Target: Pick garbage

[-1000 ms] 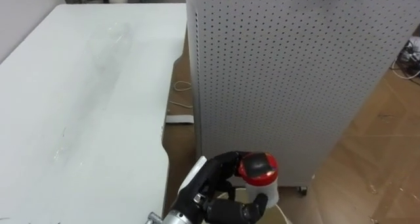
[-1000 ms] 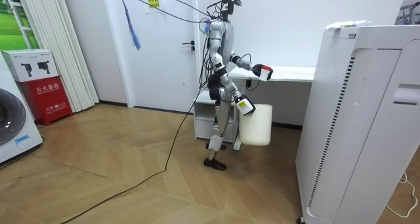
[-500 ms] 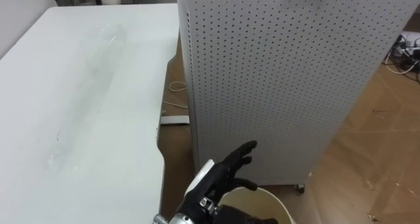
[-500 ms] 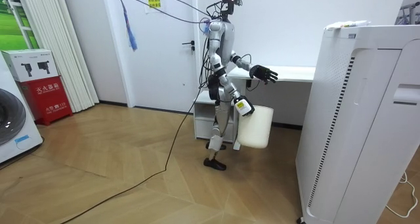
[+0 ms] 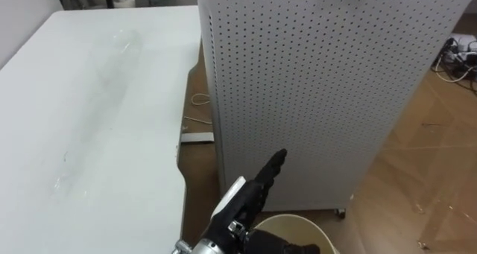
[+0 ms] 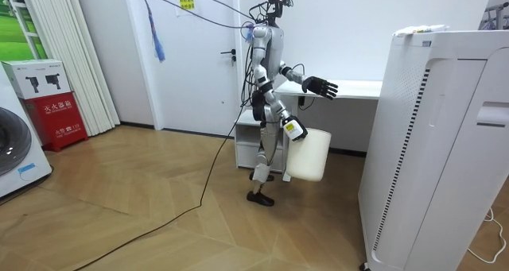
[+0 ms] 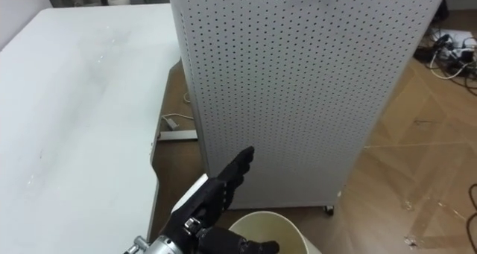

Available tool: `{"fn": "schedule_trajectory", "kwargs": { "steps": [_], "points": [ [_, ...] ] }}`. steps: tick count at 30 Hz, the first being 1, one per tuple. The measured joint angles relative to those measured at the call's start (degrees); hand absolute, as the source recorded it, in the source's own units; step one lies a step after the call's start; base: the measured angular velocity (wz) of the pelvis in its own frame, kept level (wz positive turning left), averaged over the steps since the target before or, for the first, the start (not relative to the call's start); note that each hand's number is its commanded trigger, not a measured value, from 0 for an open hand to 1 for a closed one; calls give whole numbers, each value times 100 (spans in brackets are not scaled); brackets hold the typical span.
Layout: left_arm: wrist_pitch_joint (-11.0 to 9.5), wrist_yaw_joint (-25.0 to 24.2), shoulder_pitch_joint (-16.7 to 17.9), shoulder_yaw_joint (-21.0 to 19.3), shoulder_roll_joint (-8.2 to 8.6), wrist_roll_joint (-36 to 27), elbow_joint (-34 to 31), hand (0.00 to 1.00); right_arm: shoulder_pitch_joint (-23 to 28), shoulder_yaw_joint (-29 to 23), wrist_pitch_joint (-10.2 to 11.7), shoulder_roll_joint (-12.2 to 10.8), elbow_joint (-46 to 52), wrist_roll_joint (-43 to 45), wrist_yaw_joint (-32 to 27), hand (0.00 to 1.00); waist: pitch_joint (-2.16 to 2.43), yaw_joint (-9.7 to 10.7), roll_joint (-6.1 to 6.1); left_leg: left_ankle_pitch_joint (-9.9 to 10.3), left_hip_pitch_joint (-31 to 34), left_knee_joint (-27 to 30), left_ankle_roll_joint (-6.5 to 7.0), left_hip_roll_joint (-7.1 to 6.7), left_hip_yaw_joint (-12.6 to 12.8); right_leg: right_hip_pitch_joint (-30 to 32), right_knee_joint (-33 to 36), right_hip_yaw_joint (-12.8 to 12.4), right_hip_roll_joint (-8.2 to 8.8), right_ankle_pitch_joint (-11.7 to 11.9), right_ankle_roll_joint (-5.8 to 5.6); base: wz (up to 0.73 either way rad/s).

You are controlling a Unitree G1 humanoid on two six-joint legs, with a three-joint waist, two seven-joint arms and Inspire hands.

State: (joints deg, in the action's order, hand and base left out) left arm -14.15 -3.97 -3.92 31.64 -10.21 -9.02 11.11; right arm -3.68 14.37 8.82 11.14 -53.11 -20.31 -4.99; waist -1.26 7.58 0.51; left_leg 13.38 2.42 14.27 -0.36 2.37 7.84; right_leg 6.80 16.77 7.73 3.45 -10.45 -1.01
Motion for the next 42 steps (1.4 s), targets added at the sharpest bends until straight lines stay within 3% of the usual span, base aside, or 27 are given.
{"fn": "schedule_trajectory", "kwargs": {
  "steps": [10,16,19,21,24,25,27,29,38,40,42],
  "points": [
    [-22,631,2,-194,-85,955,-514,0,146,0,11,3,5,-349,-130,100,31,14,-101,-2,-35,-69,-1,-1,-7,-14,-10,-6,-2,0,0,0],
    [-128,1002,3,-201,-198,1348,-497,0,374,-12,13,2,5,-521,-167,100,34,46,-123,-1,-203,-103,-1,-8,88,-100,0,-166,-13,3,-4,-10],
    [-127,1096,5,-208,-208,1652,-196,0,397,-79,-7,-2,-2,-468,-156,100,30,92,-117,-1,-296,-110,-1,3,261,-102,16,-273,-41,19,-13,-28],
    [-121,1133,21,-215,-208,1653,123,0,402,-79,-10,-2,-15,-371,-90,100,24,79,-124,-1,-405,-161,-1,23,614,8,111,-457,-72,30,-8,-53],
    [-117,1224,26,-230,-204,1691,522,0,416,-79,-20,-11,-50,-326,45,100,21,-2,-129,-1,-451,-170,0,52,1122,208,150,-442,-71,145,1,-77],
    [-116,1253,33,-239,-202,1707,600,0,421,-79,-21,-14,-50,-322,69,100,16,-22,-138,0,-467,-171,0,61,1221,249,185,-422,-69,174,6,-95],
    [-115,1278,83,-334,-237,1746,889,0,422,-42,-22,-46,-50,-304,147,100,11,-86,-181,6,-512,-175,3,113,1536,370,194,-118,-36,322,71,-92],
    [-115,1320,97,-352,-280,1745,1088,0,424,-41,-22,-59,-62,-296,196,100,11,-53,-199,25,-503,-162,-5,153,1690,453,196,40,-25,399,123,-58],
    [-110,1326,256,-353,-313,1882,1760,0,697,-51,-24,-17,-95,-410,224,100,16,25,-186,139,-507,-25,-153,353,1854,555,314,138,-155,412,297,-16],
    [-110,1327,251,-356,-297,1907,1897,0,668,-45,-20,-17,-94,-380,307,100,11,3,-188,242,-487,184,-215,443,1946,642,478,216,-156,286,362,-24],
    [-106,1324,252,-386,-316,2026,2074,0,668,-42,-15,-16,-92,-312,453,100,11,13,-168,483,-458,681,-332,645,2022,744,855,199,-228,-15,451,-26]
  ]
}}
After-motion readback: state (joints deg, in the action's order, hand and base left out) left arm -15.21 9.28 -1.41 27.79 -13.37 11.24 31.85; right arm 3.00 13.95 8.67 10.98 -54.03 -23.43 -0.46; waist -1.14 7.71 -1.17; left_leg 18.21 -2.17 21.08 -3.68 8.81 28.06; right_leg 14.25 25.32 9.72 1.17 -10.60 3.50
